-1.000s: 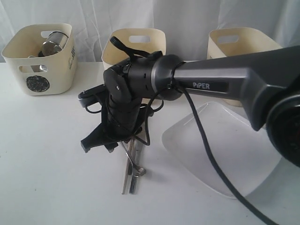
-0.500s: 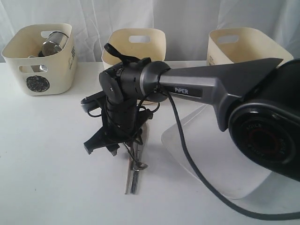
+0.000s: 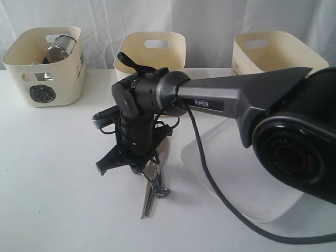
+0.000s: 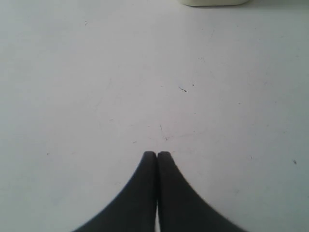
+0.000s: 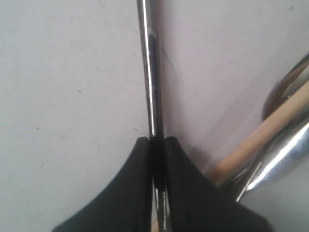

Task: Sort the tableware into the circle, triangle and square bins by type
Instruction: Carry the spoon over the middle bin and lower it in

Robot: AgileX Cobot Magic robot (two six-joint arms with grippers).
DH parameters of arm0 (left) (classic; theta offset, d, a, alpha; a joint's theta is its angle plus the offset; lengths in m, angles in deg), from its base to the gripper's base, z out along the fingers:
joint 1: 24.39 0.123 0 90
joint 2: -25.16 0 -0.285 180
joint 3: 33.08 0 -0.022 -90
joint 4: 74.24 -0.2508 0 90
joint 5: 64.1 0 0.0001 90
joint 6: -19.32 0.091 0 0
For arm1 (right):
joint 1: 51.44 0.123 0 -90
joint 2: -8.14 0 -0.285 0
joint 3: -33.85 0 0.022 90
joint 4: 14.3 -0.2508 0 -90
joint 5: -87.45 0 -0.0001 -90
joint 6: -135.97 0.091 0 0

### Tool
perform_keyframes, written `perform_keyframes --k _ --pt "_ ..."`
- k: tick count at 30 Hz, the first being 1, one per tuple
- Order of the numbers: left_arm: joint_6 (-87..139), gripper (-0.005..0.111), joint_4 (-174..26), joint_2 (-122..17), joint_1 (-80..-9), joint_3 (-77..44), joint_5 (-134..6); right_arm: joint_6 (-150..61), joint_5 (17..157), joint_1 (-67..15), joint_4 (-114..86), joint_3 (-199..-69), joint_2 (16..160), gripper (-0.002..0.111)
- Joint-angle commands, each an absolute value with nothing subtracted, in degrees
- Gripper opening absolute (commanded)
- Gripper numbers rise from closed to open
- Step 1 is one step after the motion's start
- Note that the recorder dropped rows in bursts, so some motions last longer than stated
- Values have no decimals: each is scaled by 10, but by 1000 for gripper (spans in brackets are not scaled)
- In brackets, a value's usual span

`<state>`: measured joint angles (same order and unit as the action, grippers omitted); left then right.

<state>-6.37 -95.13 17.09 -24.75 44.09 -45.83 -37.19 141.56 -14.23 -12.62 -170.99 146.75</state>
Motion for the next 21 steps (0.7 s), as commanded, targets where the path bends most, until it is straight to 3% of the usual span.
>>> perform_keyframes --k 1,6,8,11,21 --pt "-63 1 -953 174 -251 441 -450 -388 1471 -145 -122 -1734 1452 0" --pt "-63 1 -953 174 -251 441 -450 -471 1565 -157 -163 -1783 1388 0" --pt "-63 1 -953 174 -251 441 -450 -557 1574 -185 -274 -1784 1364 0" --pt "-63 1 -953 174 -251 441 -450 -595 1574 -250 -402 -1744 1335 0" --pt "-63 1 -953 174 -251 441 -450 -773 1574 -446 -532 -1701 1280 0"
